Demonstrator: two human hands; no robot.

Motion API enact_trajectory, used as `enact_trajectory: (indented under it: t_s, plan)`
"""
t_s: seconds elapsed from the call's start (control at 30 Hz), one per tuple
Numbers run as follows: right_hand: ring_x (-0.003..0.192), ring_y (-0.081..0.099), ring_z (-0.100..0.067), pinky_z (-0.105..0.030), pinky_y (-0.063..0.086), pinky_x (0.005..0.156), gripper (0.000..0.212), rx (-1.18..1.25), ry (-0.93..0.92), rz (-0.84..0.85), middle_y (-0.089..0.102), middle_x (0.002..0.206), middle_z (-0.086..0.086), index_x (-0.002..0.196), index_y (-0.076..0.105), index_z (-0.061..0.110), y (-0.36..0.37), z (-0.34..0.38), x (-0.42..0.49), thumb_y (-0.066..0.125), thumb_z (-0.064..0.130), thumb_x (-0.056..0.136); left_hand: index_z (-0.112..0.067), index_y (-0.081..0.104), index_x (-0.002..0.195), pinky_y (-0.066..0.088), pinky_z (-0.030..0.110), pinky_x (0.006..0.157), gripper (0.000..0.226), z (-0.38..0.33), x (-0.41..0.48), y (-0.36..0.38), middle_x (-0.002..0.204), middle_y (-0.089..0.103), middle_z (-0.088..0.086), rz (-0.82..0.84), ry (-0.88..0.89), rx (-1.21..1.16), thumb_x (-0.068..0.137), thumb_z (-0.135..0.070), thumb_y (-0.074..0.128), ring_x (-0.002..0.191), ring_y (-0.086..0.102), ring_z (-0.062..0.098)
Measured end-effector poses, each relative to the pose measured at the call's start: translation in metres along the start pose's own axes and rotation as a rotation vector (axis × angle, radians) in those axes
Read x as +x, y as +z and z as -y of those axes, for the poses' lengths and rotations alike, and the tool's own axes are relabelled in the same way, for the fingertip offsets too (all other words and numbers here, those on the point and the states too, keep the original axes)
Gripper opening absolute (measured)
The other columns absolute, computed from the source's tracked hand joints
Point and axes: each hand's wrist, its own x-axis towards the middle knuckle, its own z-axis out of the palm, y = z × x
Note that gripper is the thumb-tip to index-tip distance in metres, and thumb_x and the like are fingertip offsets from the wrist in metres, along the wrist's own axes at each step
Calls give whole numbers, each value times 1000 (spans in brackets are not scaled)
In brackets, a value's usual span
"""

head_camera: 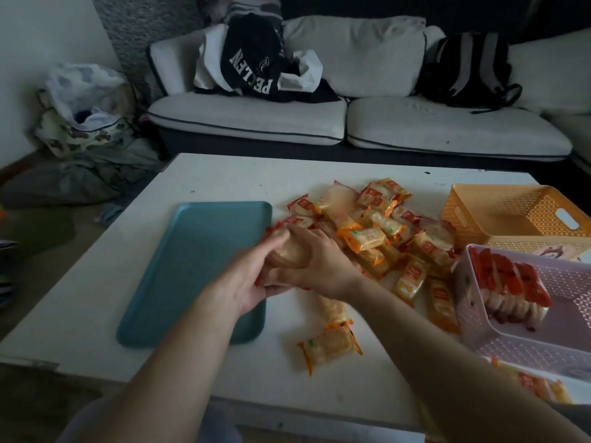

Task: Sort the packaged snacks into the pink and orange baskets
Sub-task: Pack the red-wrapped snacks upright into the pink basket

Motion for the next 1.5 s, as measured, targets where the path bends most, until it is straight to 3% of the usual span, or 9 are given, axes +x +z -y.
enact_trajectory:
  t_s: [0.13,0.3,0.43,0.7,0.77,0.9,1.23,1.37,1.5]
  plan:
    - [111,61,-14,-29,53,94,54,430,98,-96,61,129,-1,143,52,21,-35,-20,20,61,33,91,-20,71,120,62,40,72,41,-13,19,-9,112,75,12,-106,57,-84,82,-35,79,98,74,28]
    - [133,44,-31,-46,46,104,76,-618,185,-46,42,147,-5,149,37,30,-23,-53,47,67,51,83,-26,69,117,61,47,87,41,-23,36,-16,118,70,10,-178,117,-167,80,-36,82,108,69,31]
    - [128,48,-32,-44,49,95,58,-759,162,-159,48,141,-7,143,42,25,-5,-68,57,62,40,90,-20,67,117,60,48,91,42,-21,40,-1,113,72,10,-122,82,-132,80,-33,83,105,70,30]
    - [71,65,-20,-34,58,60,14,-299,122,-434,67,84,-2,97,59,18,-46,-46,27,53,30,98,-18,66,121,62,43,81,44,-25,35,11,114,72,10,-132,172,-135,81,-31,82,103,70,28]
    - [69,64,-12,-21,53,53,6,-77,137,-480,67,84,2,100,62,18,-69,-41,11,61,23,96,-21,66,122,62,42,80,43,-25,25,21,114,72,8,-105,202,-142,82,-31,80,102,70,27]
    - [66,70,-23,-45,60,62,11,240,219,-528,74,84,-5,102,68,19,-112,-43,-29,69,27,94,-26,69,120,62,41,78,41,-19,6,51,111,74,6,-62,235,-127,81,-33,80,98,72,24]
    - [81,72,-29,-39,58,67,5,745,214,-866,71,88,-11,97,68,10,-224,-97,-148,64,11,95,-22,72,117,60,42,76,58,25,-28,205,108,77,8,243,174,-47,62,-37,83,101,72,30]
    - [89,67,-31,-51,60,75,6,717,286,-1105,65,92,-9,88,64,15,-264,-134,-200,62,9,90,-24,73,111,62,45,73,54,52,-27,275,103,78,7,412,239,136,60,-31,91,93,75,29]
    - [86,70,-25,-50,63,74,14,413,413,-1166,69,89,-2,89,67,21,-280,-168,-229,63,23,76,-23,63,123,56,43,97,74,73,-17,328,113,73,1,409,455,528,59,-46,93,107,69,23]
